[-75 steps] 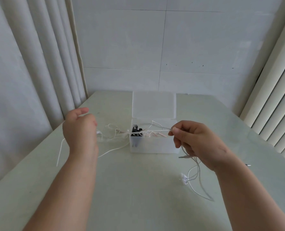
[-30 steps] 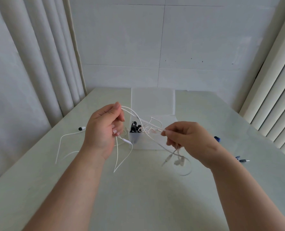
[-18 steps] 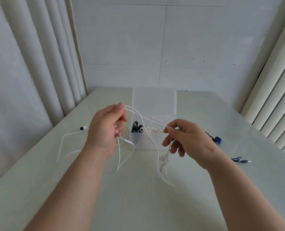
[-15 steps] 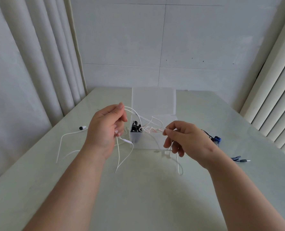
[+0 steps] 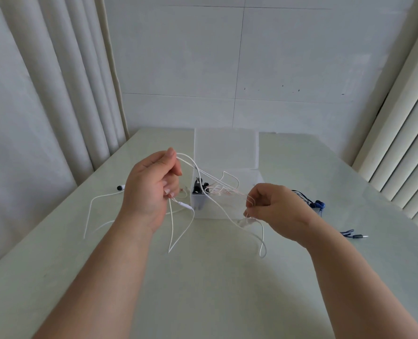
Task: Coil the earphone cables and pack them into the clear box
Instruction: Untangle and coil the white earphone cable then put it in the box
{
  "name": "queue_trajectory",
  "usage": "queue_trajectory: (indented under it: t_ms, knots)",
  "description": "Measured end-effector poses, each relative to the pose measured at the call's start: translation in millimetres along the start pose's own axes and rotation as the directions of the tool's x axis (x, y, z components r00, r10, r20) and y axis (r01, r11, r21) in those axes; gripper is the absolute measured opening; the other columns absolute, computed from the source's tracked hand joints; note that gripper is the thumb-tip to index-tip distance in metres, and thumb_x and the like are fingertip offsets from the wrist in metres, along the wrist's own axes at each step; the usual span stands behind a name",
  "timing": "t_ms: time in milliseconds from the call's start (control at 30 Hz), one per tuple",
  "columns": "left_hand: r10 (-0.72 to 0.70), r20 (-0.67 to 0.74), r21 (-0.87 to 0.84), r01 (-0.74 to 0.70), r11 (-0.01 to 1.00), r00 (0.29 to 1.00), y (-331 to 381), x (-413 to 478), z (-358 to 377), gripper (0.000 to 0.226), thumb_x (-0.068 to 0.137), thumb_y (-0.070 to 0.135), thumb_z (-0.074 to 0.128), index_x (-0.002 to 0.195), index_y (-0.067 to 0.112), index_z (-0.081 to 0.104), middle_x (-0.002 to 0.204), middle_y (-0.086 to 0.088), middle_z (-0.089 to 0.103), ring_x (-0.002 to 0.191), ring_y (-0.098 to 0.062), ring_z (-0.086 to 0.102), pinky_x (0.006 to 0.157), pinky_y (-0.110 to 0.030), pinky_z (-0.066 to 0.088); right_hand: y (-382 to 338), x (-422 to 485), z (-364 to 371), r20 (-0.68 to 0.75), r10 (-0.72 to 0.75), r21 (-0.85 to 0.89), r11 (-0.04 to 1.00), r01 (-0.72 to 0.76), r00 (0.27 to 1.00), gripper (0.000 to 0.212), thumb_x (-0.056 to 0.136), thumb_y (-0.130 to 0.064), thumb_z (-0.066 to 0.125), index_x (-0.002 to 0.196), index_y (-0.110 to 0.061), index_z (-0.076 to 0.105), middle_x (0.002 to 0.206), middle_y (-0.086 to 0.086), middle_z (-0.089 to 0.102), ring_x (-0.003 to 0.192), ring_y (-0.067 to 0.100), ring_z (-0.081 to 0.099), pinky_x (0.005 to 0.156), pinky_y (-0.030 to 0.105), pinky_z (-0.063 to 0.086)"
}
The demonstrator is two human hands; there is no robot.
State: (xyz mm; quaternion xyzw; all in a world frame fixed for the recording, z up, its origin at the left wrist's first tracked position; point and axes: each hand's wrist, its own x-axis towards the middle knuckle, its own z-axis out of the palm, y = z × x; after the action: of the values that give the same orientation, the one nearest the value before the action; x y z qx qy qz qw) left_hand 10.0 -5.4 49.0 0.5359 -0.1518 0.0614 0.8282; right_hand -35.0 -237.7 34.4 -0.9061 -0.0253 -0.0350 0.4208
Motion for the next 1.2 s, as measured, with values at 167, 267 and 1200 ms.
queue_trajectory:
  t_ms: [167, 267, 1200]
  knots:
    - [0.005, -0.015, -0.014, -0.005, 1.000, 1.000, 0, 0, 0, 0.035, 0.084, 0.030, 0.058, 0.053, 0.015, 0.056, 0.043, 0.005, 0.028, 0.040, -0.013, 0.021, 0.046, -0.024, 0.019, -4, 0, -3, 0.029, 0.019, 0.187, 0.982, -0.024, 0.999, 0.012, 0.089, -0.005, 0.058, 0.082, -0.016, 0.058, 0.074, -0.001, 0.077, 0.059, 0.008, 0.062, 0.057, 0.024, 0.047]
    - [0.007, -0.028, -0.035, -0.008, 0.999, 1.000, 1, 1, -2, 0.035, 0.084, 0.031, 0.057, 0.053, 0.015, 0.056, 0.043, 0.006, 0.029, 0.040, -0.012, 0.022, 0.043, -0.022, 0.023, -6, -1, -7, -0.051, -0.022, 0.377, 0.925, 0.040, 0.998, 0.014, 0.090, -0.004, 0.060, 0.081, -0.015, 0.059, 0.072, 0.005, 0.075, 0.064, 0.015, 0.060, 0.063, 0.027, 0.048]
    - [0.060, 0.060, 0.171, -0.069, 0.983, 0.996, -3, 0, -1, 0.034, 0.085, 0.032, 0.056, 0.055, 0.017, 0.064, 0.044, 0.007, 0.030, 0.040, -0.011, 0.025, 0.044, -0.022, 0.025, -7, -3, -6, -0.075, 0.066, 0.056, 0.997, -0.062, 0.995, 0.032, 0.072, -0.001, 0.042, 0.057, -0.019, 0.063, 0.048, -0.003, 0.050, 0.047, 0.019, 0.042, 0.050, 0.025, 0.034]
